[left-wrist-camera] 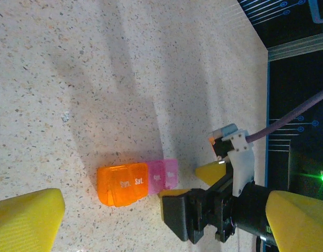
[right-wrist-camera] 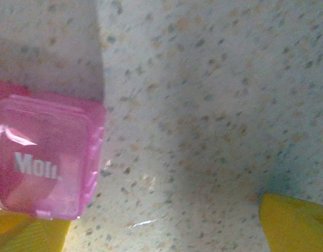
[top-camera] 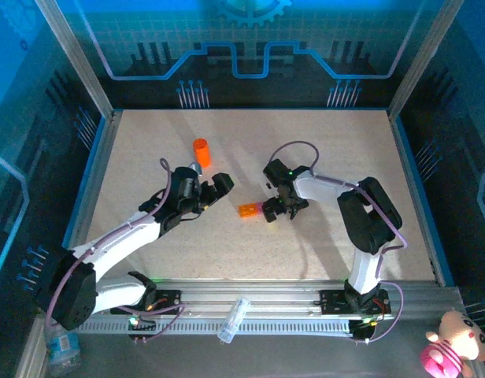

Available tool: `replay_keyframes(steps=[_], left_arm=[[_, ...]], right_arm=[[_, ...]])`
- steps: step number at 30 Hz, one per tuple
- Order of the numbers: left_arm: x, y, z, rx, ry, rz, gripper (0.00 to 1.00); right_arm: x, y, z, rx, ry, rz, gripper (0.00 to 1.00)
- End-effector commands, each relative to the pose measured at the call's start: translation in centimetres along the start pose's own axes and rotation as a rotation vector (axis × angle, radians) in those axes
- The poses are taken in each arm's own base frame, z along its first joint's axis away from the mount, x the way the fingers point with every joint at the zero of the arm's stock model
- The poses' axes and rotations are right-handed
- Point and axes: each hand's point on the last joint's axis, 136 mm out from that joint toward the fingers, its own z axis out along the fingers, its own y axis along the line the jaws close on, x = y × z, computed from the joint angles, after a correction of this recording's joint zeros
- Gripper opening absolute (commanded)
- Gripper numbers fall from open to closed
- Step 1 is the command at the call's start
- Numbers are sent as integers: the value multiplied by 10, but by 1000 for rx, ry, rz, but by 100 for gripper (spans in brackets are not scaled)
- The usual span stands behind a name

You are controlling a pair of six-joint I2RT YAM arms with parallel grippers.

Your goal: Sort the pills into containers

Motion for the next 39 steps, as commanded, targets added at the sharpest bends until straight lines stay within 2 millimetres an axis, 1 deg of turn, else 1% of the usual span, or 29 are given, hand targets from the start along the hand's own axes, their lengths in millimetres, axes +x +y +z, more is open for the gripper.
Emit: replay_keyframes(steps=[1,4,7,10,14,18,22,26,28,30,33,39], left_arm=[[-5,-18,1,51,6,43,99],[-5,-19,2,49,12,56,99],[-4,-17,3,41,20,71,99],[-3,-16,4,32,27,100,99],[-3,-16,5,-4,50,187,99],[-3,-19,7,-42,94,332,99],[5,-16,15,-127,160,530,99],[21,-9,28,-247,216,758,99],[28,-3,35,-300,239,826,99],[34,5,41,-331,264,856,99],[37,13,46,-356,276,864,99],[38,19,51,-371,288,880,99]], right_arm=[[-13,-6,0,-20,-6,35,92],[-15,-4,-1,-35,-11,37,92],[-10,-3,-7,-50,-17,38,92],[-1,-2,-21,-73,-38,46,92],[4,-4,-46,-107,-98,69,92],[-2,-4,-69,-188,-165,116,92],[-19,2,-79,-289,-208,165,92],[-36,9,-74,-350,-205,189,92],[-42,12,-69,-364,-196,194,92],[-46,16,-62,-382,-180,200,92],[-48,21,-52,-398,-162,208,91],[-46,27,-33,-377,-126,191,91]])
